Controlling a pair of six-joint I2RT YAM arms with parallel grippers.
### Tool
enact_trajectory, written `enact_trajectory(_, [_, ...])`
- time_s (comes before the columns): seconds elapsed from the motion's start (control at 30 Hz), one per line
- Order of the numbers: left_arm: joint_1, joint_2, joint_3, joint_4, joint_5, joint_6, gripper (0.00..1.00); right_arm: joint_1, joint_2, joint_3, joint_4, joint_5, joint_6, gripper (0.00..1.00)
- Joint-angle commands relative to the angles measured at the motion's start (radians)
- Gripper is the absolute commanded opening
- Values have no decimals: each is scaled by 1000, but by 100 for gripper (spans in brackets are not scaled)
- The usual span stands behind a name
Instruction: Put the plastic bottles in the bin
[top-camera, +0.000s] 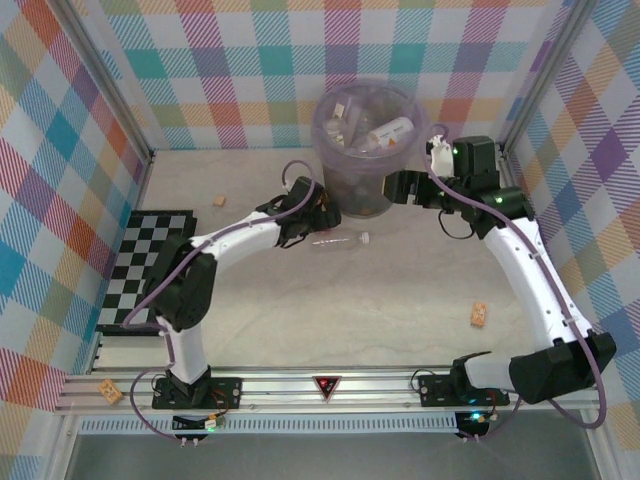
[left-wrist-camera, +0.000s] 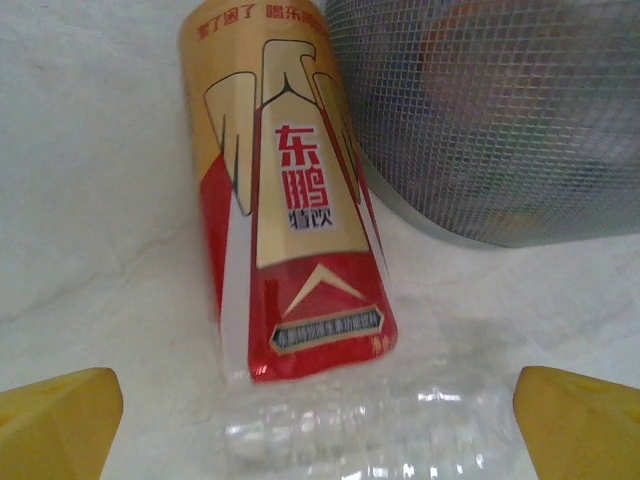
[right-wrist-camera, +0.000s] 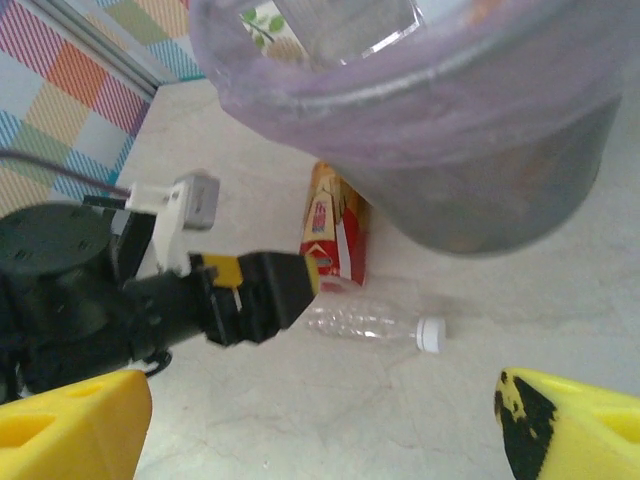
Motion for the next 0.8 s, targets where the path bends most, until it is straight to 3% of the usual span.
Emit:
enact_trajectory(0.0, [6,64,69,-77,-38,39,100,-12,-66,-19,-19,8,4,89])
enact_trajectory(0.37, [19,197,116,-49,-53,27,99,-20,-121,-86,-29,-7,5,90])
enact_trajectory(0.77, [31,174,105,-35,-46,41,73,-22,-138,-151,-31,-32,10,89])
